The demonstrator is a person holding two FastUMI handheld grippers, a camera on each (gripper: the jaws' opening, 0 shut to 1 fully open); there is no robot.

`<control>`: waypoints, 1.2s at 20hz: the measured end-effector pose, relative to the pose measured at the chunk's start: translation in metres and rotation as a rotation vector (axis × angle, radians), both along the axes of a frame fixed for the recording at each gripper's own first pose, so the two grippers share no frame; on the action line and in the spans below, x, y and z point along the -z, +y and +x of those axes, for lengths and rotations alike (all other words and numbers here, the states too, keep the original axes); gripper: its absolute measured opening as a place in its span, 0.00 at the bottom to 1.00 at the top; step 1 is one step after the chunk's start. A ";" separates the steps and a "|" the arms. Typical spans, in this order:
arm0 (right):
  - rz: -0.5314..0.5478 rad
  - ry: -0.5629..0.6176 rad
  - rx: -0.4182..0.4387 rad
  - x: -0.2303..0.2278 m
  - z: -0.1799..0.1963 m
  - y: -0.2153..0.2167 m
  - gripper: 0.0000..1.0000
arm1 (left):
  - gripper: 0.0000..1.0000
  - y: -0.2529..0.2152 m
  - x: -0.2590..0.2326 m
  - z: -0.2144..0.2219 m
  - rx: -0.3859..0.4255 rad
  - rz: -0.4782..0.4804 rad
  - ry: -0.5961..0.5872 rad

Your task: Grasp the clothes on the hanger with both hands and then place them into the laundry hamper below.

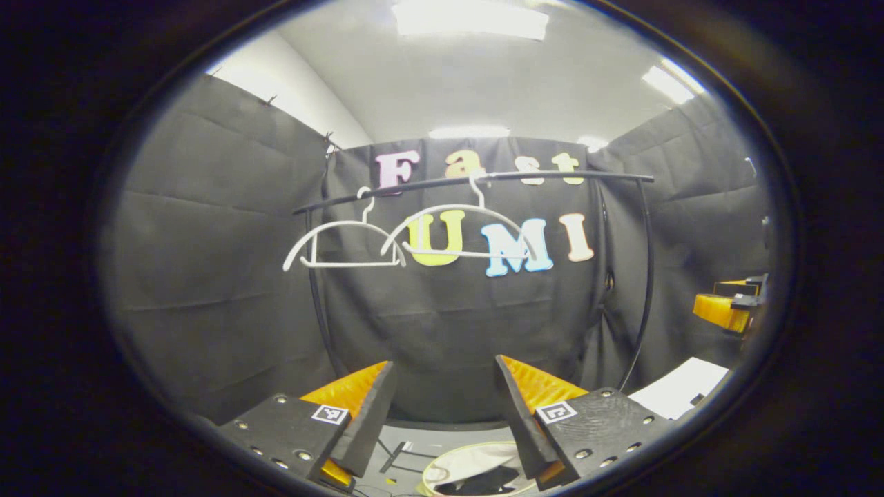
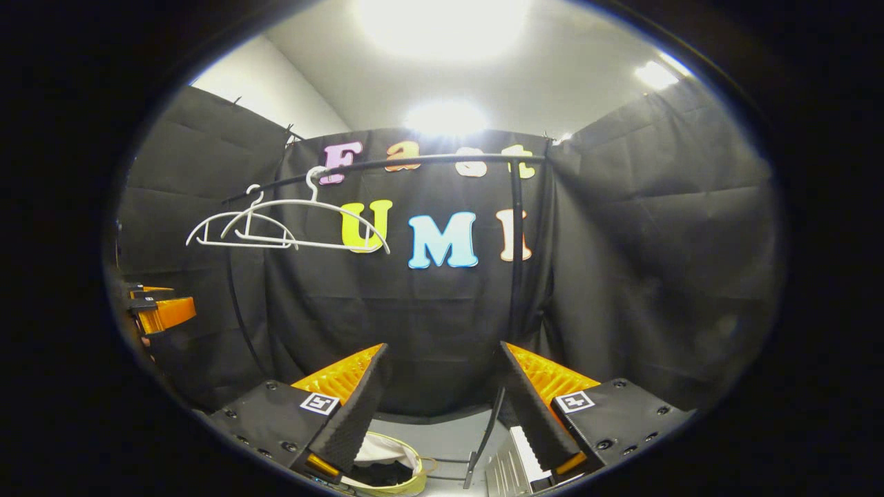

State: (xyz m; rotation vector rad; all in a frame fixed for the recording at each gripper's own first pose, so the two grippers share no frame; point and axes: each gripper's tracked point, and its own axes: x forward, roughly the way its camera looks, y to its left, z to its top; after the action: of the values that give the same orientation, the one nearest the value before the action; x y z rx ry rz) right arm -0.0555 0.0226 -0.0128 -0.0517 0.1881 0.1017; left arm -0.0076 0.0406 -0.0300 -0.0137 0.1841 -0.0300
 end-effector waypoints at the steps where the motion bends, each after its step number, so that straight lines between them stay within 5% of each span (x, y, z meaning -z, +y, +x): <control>1: 0.000 -0.021 0.006 -0.007 -0.006 -0.004 0.98 | 0.83 -0.002 -0.004 -0.007 -0.002 0.003 -0.008; 2: -0.002 -0.037 0.011 -0.013 -0.011 -0.008 0.92 | 0.83 -0.004 -0.008 -0.010 -0.003 0.003 -0.014; 3: -0.006 -0.050 0.015 -0.017 -0.014 -0.012 1.00 | 0.83 -0.006 -0.013 -0.014 0.001 0.002 -0.018; 5: -0.006 -0.050 0.021 -0.023 -0.018 -0.020 0.92 | 0.83 -0.007 -0.022 -0.019 0.001 0.006 -0.032; 11: 0.006 -0.049 0.037 -0.025 -0.021 -0.032 0.98 | 0.83 0.003 -0.032 -0.028 -0.030 -0.007 -0.053; 24: 0.021 -0.091 0.037 -0.035 -0.018 -0.031 0.93 | 0.83 0.004 -0.053 -0.036 -0.052 0.014 -0.075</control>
State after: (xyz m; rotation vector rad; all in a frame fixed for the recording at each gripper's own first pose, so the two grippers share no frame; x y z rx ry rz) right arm -0.0737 -0.0086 0.0227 -0.0322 0.0972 0.0642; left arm -0.0436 0.0442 0.0230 -0.0033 0.1088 0.0226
